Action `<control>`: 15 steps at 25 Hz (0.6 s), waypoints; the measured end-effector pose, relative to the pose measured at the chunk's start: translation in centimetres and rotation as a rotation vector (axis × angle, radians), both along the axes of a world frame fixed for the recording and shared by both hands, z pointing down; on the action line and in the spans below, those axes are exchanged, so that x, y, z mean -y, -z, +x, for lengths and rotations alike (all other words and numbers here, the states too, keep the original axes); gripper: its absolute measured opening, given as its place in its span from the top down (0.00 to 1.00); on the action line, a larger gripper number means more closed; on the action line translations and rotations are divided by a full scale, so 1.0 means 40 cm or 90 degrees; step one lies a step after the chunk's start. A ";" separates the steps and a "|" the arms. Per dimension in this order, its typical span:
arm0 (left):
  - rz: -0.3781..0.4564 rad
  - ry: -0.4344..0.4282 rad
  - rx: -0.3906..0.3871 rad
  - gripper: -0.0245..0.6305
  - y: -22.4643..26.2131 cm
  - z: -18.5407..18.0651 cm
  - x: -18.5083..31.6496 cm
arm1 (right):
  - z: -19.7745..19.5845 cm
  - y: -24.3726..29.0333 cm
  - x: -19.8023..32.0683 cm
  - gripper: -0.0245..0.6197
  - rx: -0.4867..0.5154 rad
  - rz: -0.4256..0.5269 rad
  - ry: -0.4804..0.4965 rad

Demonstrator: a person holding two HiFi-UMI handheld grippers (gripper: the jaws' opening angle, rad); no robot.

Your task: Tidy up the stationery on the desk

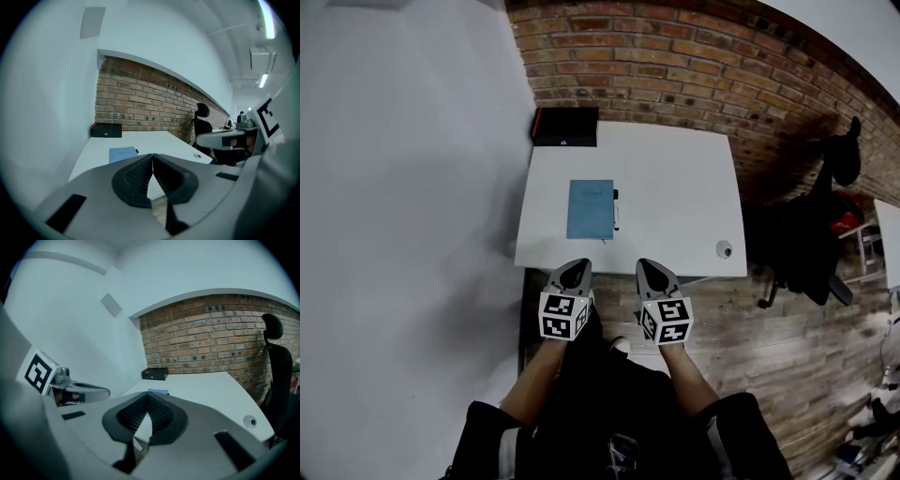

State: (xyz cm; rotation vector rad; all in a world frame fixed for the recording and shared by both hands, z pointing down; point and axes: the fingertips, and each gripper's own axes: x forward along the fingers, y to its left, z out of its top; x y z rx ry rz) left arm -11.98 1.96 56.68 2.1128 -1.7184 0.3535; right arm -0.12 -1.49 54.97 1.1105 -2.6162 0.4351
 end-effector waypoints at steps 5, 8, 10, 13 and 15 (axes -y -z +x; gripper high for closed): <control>0.010 -0.004 0.008 0.94 0.009 0.042 -0.058 | 0.031 0.018 -0.050 0.93 0.005 0.015 0.001; 0.013 -0.005 0.010 0.94 0.018 0.054 -0.075 | 0.043 0.033 -0.059 0.93 0.009 0.018 0.001; 0.015 -0.005 0.011 0.94 0.024 0.054 -0.081 | 0.046 0.038 -0.062 0.93 0.012 0.018 0.000; 0.015 -0.004 0.010 0.94 0.026 0.049 -0.091 | 0.045 0.040 -0.068 0.93 0.012 0.019 0.002; 0.015 -0.005 0.011 0.94 0.031 0.046 -0.094 | 0.041 0.045 -0.068 0.93 0.013 0.019 0.003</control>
